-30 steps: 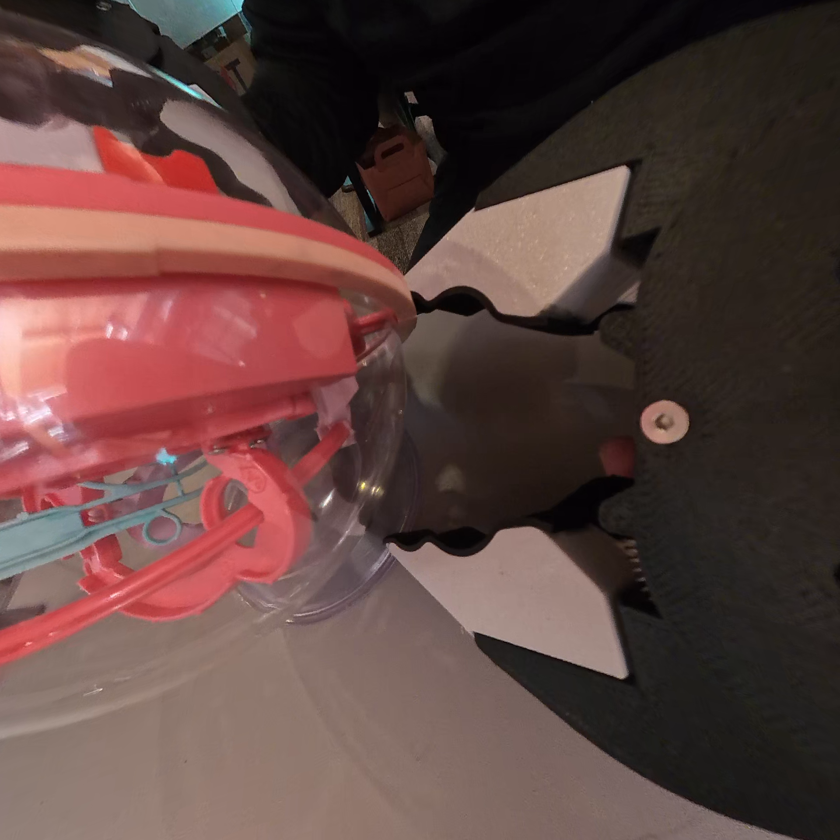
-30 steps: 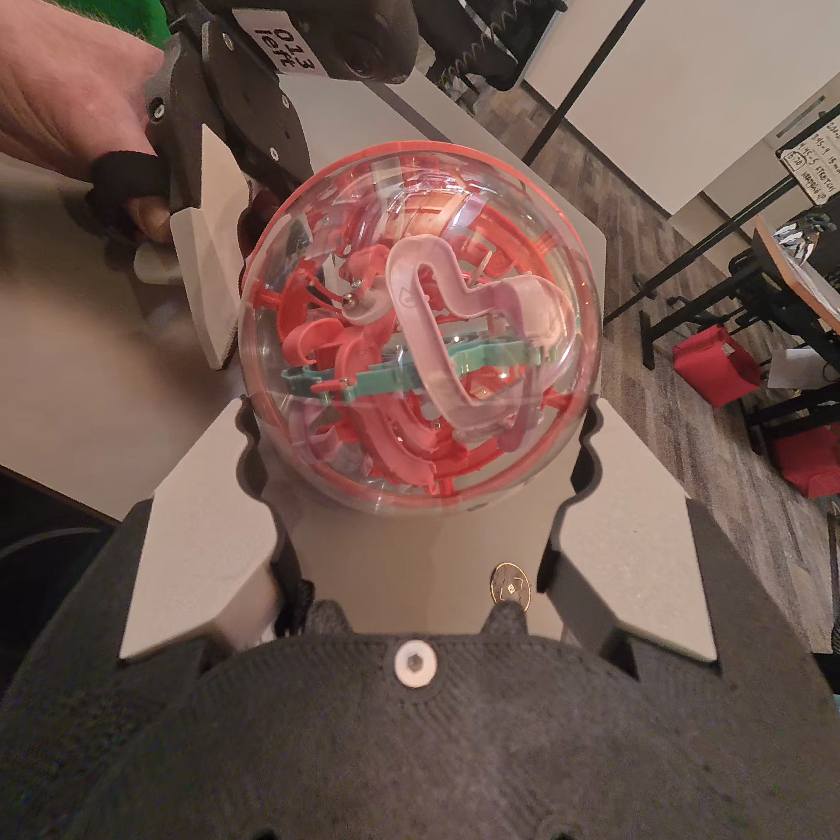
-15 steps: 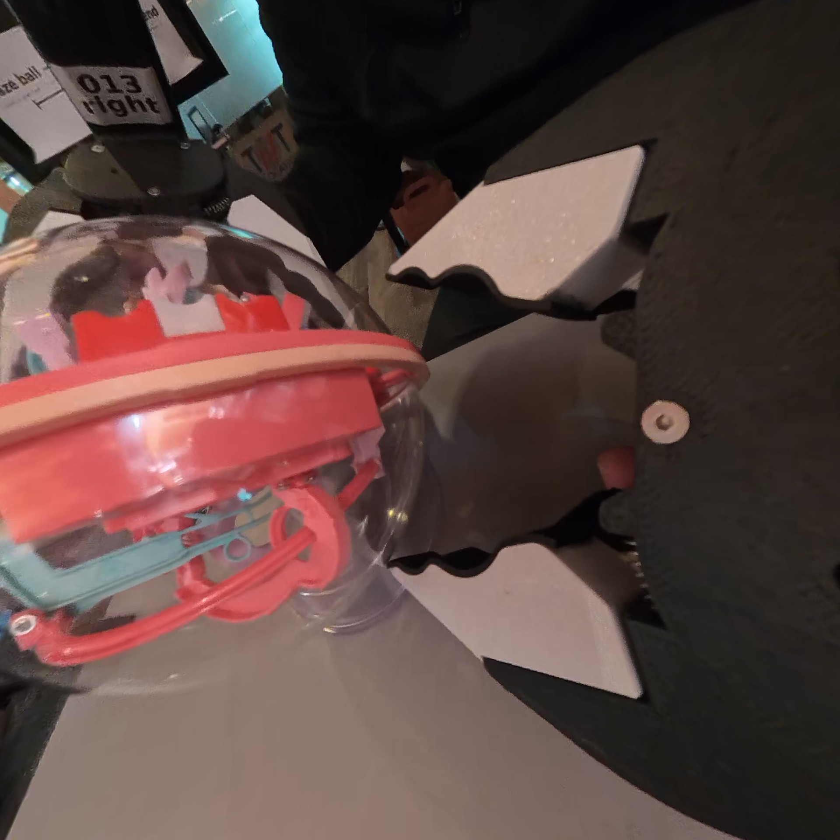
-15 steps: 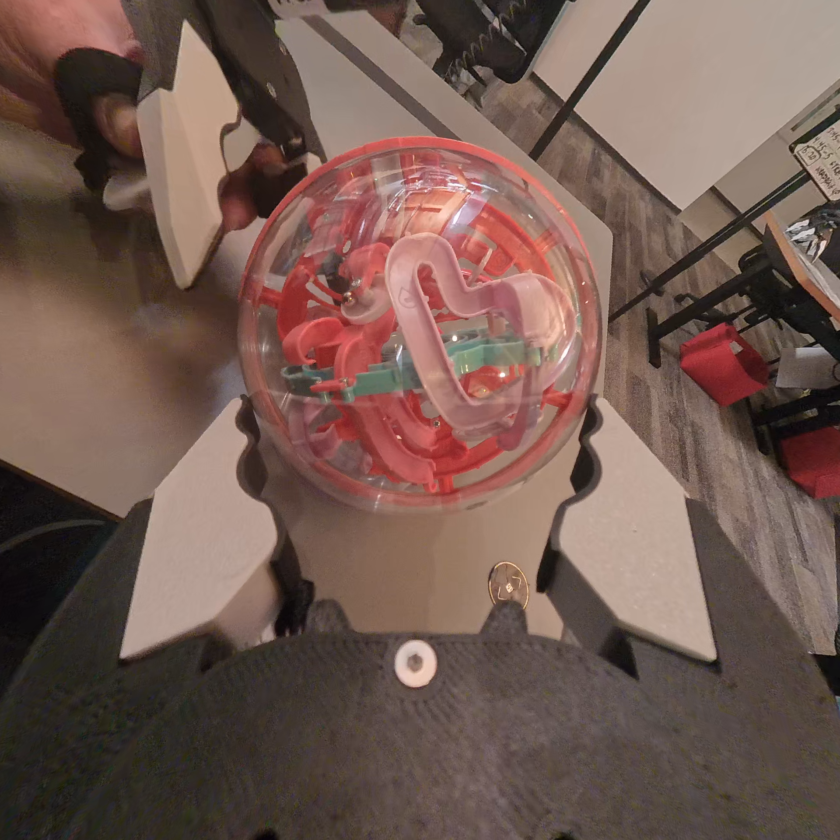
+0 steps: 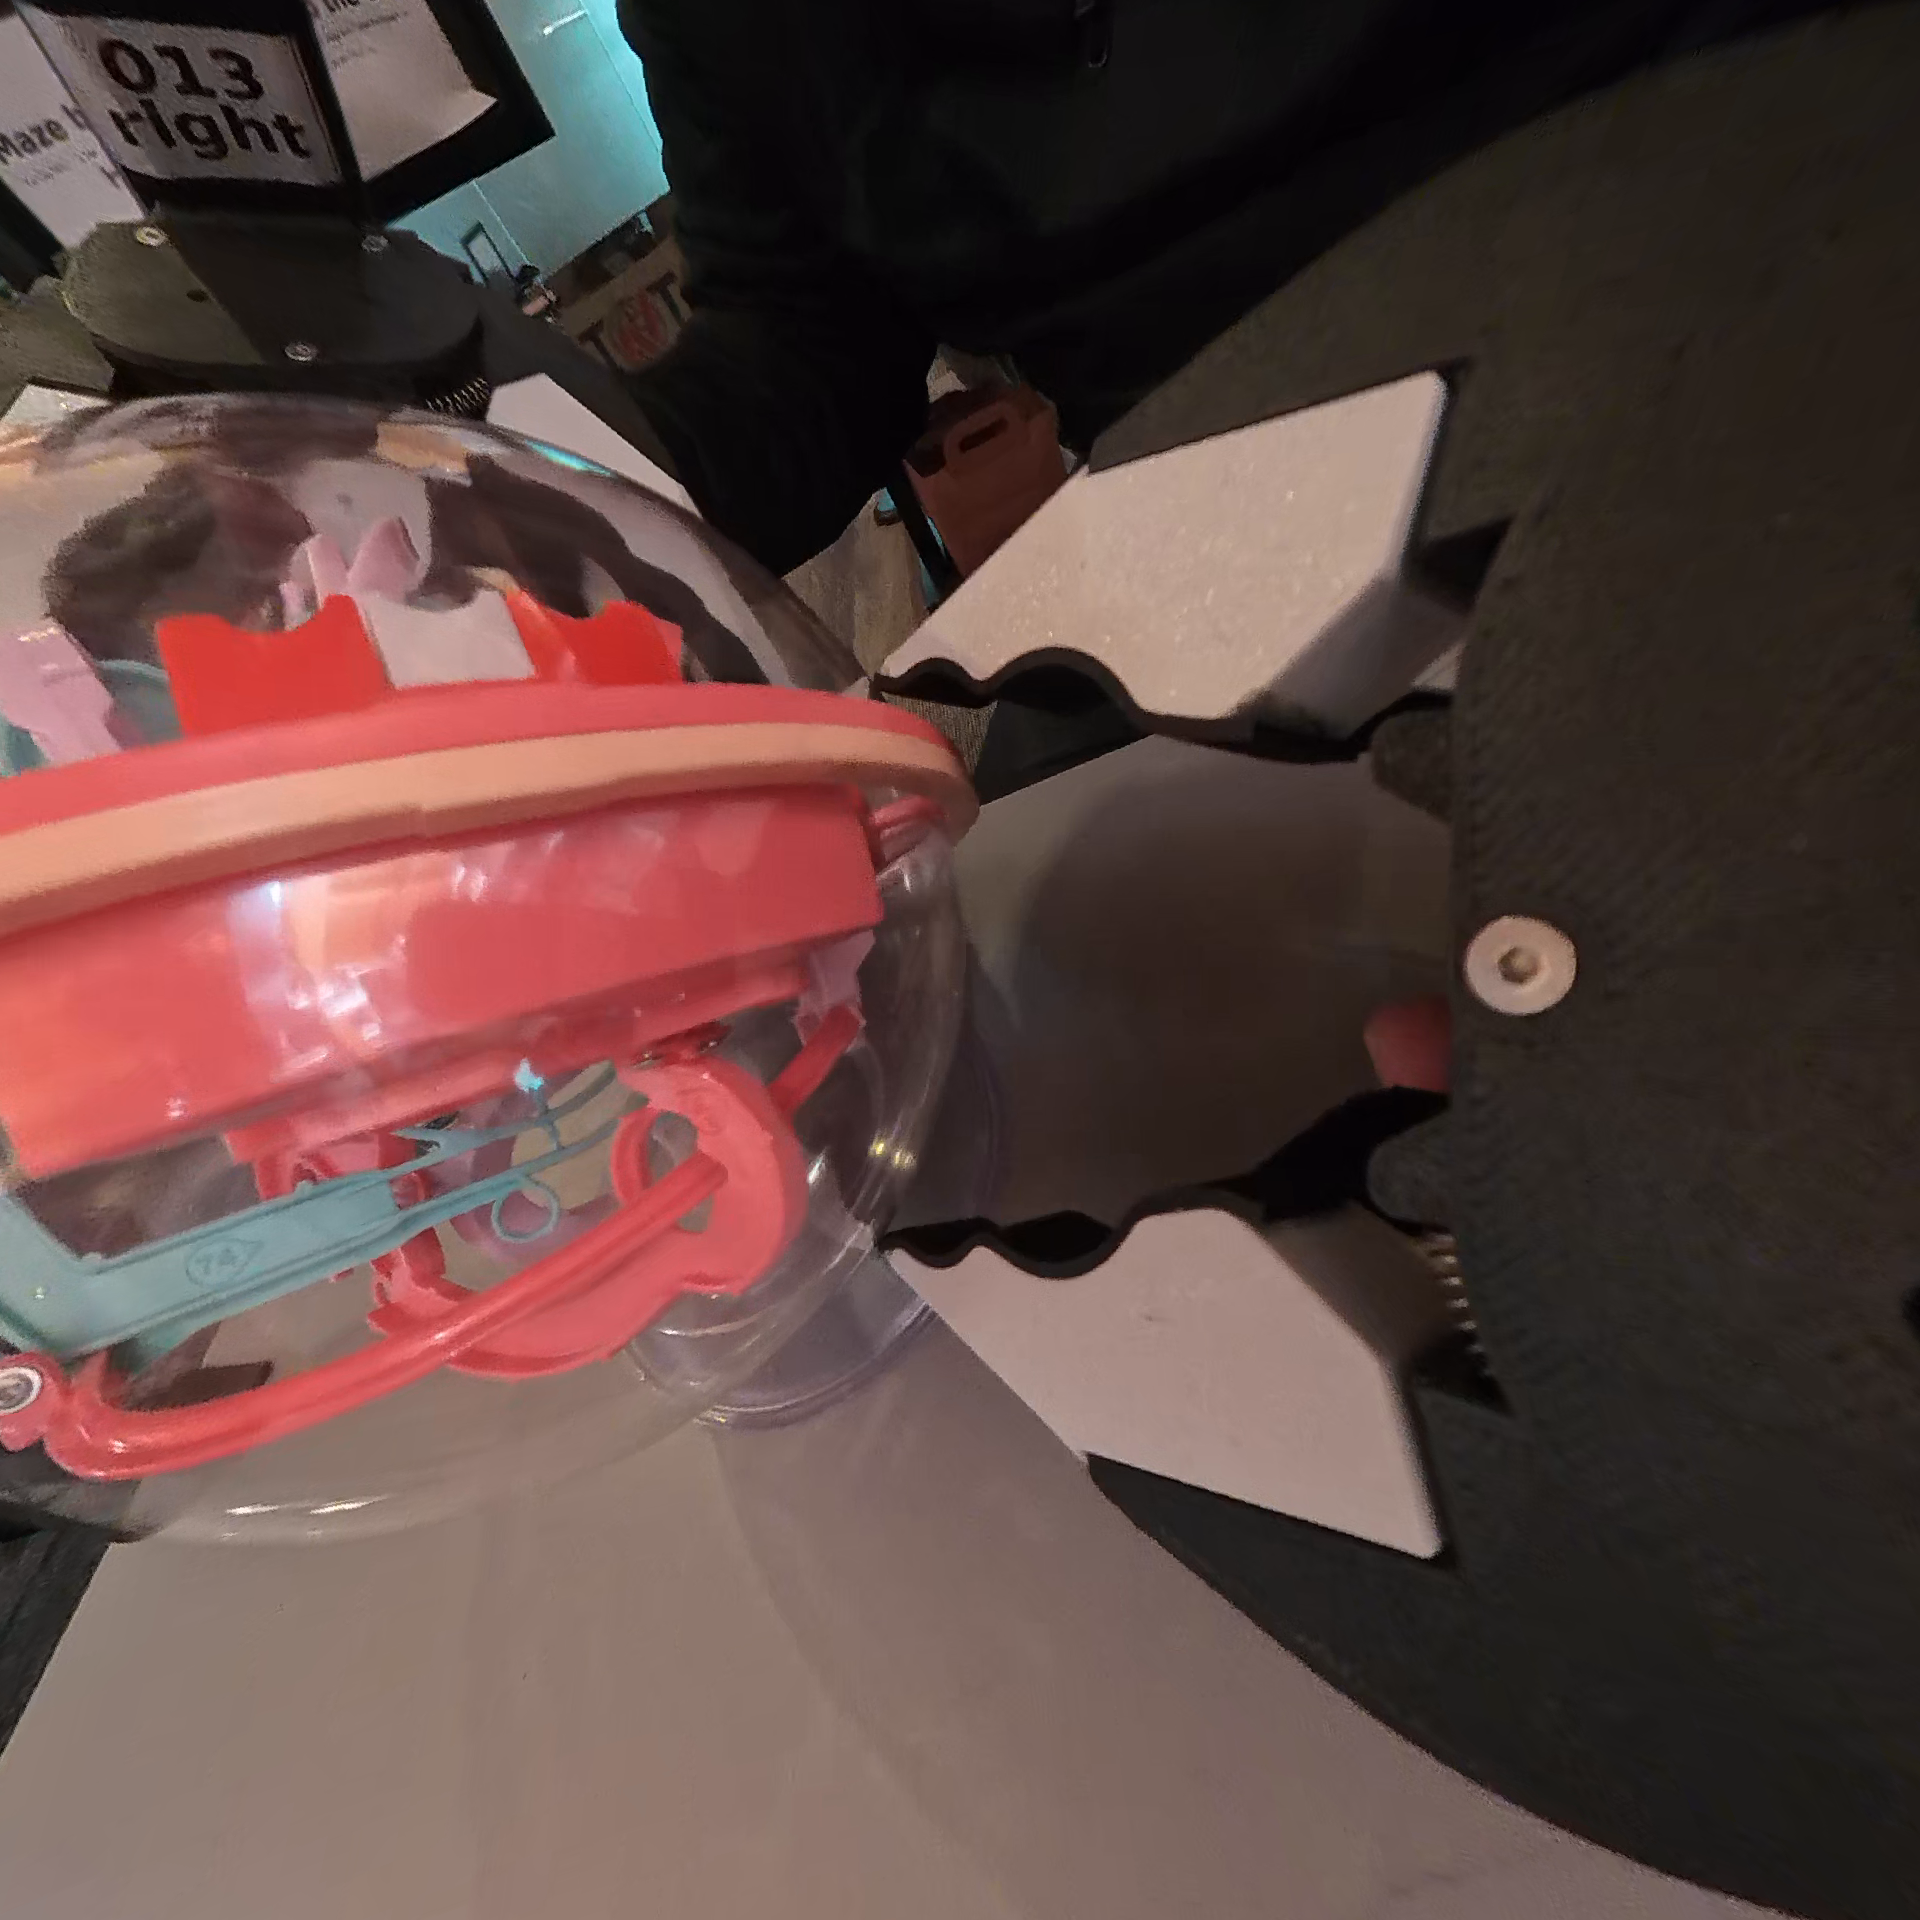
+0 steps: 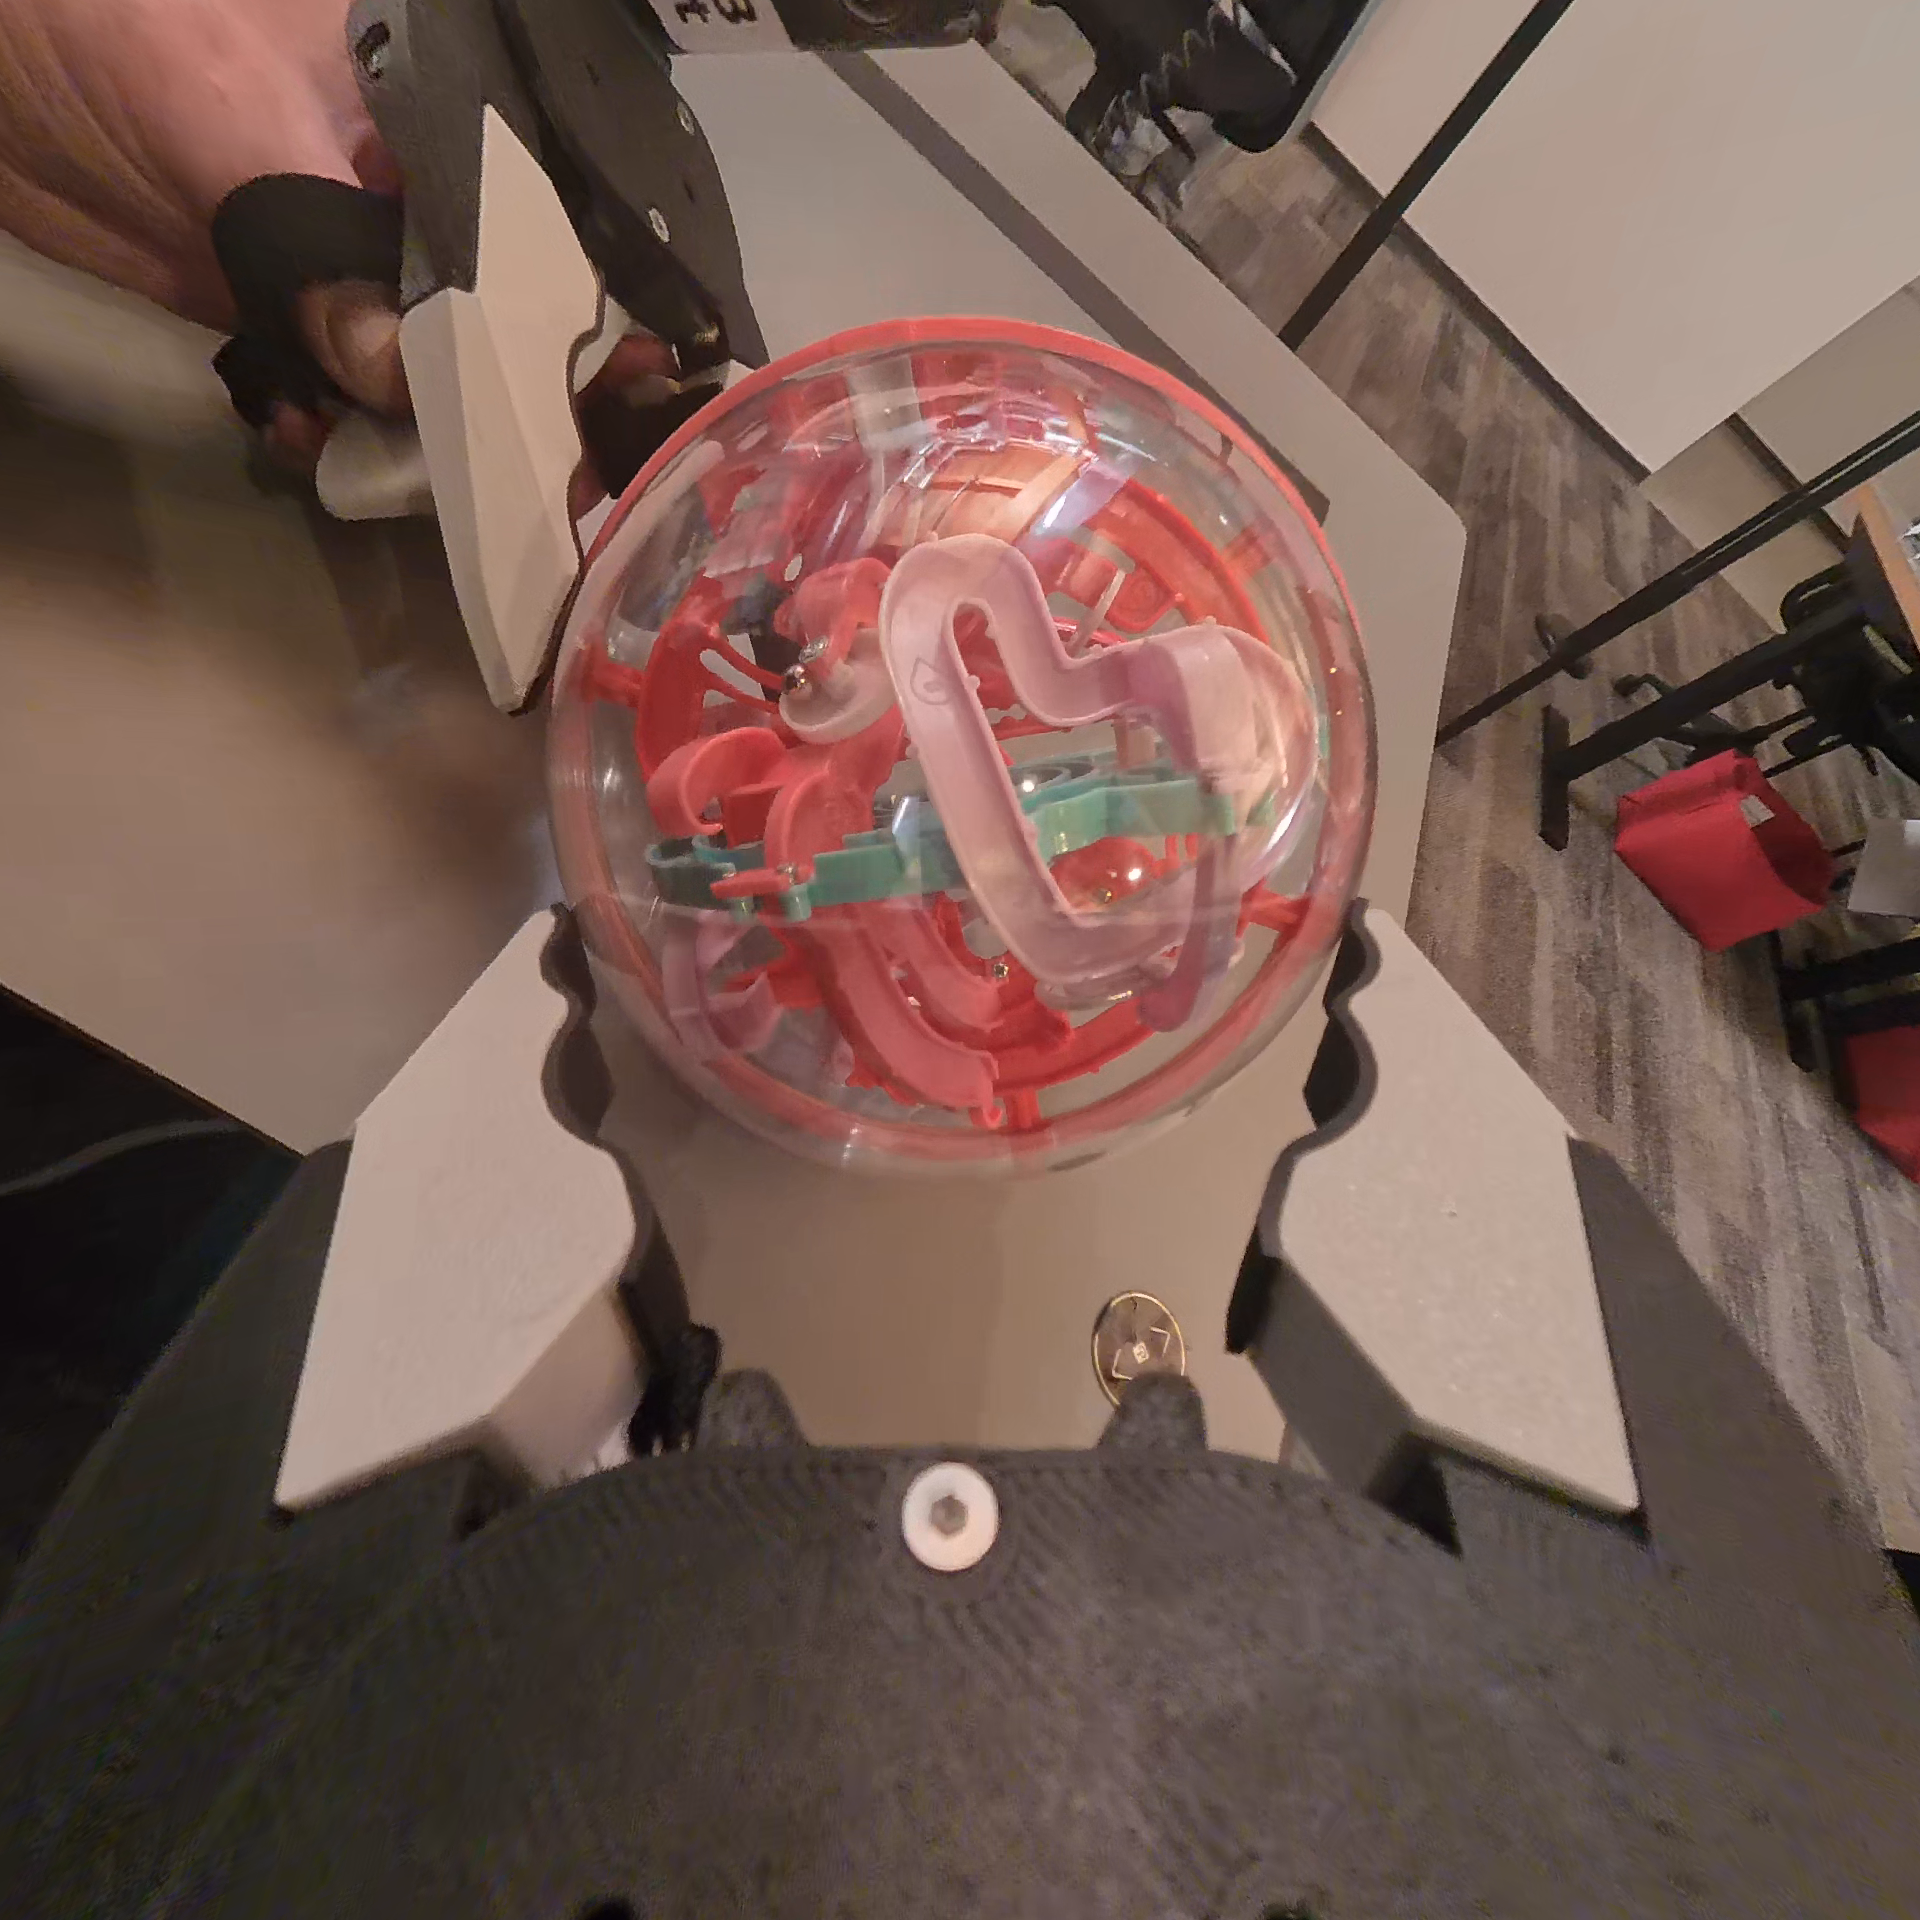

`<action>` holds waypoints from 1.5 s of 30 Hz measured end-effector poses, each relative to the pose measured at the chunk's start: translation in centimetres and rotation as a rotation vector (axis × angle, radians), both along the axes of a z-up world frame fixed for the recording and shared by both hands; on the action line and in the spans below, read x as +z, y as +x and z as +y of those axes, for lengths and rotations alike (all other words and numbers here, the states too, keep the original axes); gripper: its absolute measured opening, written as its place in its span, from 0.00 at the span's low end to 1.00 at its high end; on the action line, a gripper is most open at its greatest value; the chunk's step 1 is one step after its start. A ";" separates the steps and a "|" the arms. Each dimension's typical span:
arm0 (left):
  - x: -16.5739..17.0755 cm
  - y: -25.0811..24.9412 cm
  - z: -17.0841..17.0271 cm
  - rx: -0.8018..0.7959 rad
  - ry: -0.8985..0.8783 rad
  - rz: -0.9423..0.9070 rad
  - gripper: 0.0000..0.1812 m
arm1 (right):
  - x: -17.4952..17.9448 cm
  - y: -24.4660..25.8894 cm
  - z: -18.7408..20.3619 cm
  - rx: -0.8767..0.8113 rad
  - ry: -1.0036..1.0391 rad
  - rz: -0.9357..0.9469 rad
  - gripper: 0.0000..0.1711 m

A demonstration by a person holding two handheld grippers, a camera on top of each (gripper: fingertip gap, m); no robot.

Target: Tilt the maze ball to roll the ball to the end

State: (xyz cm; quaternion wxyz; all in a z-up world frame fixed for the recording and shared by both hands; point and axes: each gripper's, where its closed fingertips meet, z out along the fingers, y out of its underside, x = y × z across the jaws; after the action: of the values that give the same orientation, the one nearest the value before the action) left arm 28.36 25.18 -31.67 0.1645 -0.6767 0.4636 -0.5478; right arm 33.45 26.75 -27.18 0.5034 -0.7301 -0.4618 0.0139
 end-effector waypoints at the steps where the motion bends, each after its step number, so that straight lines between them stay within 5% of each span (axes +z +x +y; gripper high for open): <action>1: -0.1 0.0 -0.1 -0.002 -0.004 0.002 0.53 | 0.0 0.0 0.0 0.007 -0.005 -0.007 0.80; 45: -1.5 0.5 0.1 0.036 0.076 0.110 0.55 | 0.5 -0.3 1.6 0.162 -0.182 -0.097 0.80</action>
State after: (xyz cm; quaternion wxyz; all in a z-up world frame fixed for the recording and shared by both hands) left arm 28.88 25.29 -33.14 0.1742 -0.7071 0.4802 -0.4889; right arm 33.17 28.36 -26.73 0.4095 -0.7330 -0.5398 0.0610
